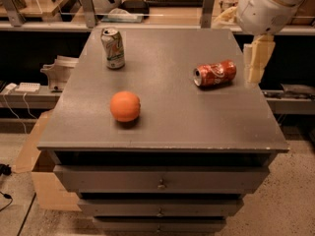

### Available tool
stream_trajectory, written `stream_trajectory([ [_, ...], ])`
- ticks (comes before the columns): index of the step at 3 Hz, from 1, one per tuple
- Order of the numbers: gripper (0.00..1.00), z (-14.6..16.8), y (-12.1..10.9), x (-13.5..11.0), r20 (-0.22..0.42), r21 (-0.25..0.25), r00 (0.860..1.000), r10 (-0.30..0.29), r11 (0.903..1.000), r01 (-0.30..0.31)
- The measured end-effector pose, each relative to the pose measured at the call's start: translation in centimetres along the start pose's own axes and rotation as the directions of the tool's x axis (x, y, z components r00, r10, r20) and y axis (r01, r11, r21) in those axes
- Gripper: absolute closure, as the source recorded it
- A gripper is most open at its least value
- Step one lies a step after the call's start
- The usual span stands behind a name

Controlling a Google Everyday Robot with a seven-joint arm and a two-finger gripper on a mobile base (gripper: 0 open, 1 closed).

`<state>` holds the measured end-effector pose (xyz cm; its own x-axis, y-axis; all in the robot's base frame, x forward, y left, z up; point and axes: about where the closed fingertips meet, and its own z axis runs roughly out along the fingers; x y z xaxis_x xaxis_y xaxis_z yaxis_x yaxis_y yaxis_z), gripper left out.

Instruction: Move coke can near 7up can

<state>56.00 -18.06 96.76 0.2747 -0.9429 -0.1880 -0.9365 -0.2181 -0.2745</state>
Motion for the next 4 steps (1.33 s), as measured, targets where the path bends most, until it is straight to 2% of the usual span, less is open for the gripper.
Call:
stream_trajectory([
  [1, 0.0, -0.2, -1.7, 0.0, 0.008, 0.042, 0.998, -0.069, 0.9968, 0.069],
  [2, 0.0, 0.8, -1.7, 0.2, 0.024, 0.051, 1.0, -0.003, 0.9987, 0.002],
  [4, 0.0, 4.4, -4.4, 0.7, 0.083, 0.04, 0.995, 0.055, 0.9975, -0.058],
])
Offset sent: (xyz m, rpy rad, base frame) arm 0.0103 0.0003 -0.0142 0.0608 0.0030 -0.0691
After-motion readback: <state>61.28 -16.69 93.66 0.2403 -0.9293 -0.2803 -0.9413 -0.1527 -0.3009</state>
